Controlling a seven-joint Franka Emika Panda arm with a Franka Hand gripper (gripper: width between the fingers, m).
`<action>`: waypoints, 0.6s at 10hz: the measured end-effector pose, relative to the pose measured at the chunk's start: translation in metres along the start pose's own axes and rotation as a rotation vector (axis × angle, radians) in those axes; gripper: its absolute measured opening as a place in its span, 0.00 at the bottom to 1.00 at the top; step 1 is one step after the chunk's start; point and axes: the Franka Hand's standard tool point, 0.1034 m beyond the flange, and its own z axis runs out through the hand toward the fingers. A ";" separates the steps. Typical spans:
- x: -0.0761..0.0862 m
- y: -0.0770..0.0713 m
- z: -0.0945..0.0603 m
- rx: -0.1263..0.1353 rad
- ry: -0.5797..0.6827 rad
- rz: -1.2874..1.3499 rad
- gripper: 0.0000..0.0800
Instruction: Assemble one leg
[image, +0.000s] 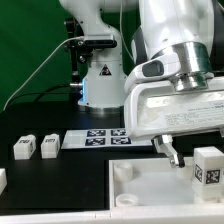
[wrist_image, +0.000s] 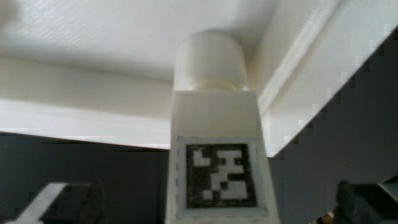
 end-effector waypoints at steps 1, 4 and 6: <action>0.000 0.000 0.000 0.000 0.000 0.000 0.81; -0.001 0.001 0.000 0.001 -0.011 0.002 0.81; 0.010 0.003 -0.015 0.018 -0.077 0.007 0.81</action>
Offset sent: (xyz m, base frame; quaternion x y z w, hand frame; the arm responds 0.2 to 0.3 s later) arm 0.0000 0.0000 0.0000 0.0000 0.0000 0.0000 1.0000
